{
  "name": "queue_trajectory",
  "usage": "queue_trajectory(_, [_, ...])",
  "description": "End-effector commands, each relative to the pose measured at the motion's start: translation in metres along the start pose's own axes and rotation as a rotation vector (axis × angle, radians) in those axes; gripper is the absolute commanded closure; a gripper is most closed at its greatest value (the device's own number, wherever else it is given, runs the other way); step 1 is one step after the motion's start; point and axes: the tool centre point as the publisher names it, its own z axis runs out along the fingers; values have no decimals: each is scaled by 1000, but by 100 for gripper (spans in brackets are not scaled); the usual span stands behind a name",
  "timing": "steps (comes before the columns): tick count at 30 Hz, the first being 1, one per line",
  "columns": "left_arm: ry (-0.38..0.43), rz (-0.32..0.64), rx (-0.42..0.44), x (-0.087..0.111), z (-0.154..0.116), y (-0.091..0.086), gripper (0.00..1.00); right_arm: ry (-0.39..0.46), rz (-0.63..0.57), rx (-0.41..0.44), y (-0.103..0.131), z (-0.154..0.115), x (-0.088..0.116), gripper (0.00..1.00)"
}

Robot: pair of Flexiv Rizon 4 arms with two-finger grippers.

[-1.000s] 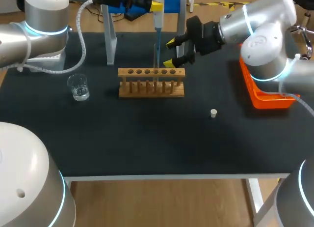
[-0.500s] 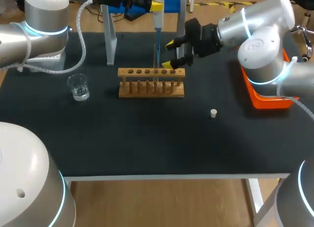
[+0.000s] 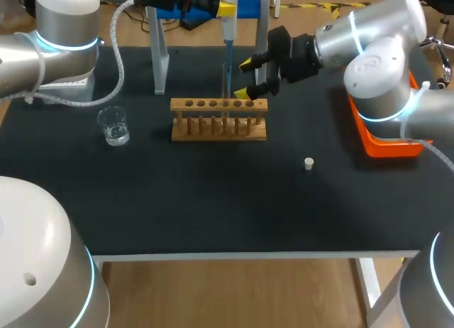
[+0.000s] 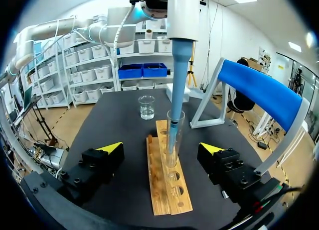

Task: Invert the test tube, pick up the pipette, mount the tip to pipette, aspirate from beaker and dispense into the tube, eject the tip, return the pipette, and cap with the stopper.

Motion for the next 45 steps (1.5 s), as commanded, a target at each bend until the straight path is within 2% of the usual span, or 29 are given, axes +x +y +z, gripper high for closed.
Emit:
queue_trajectory(1, [1,-1,-1,0,0,-1,100,0,0,2,0,1,0,0])
queue_trajectory(9, [-5,1,-4,2,-1,-2,100,0,0,2,0,1,0,0])
queue_trajectory(26, [-32,40,-19,14,1,-17,100,0,0,2,0,1,0,0])
queue_trajectory(45, [-35,64,-31,17,3,-27,100,0,0,2,0,1,0,0])
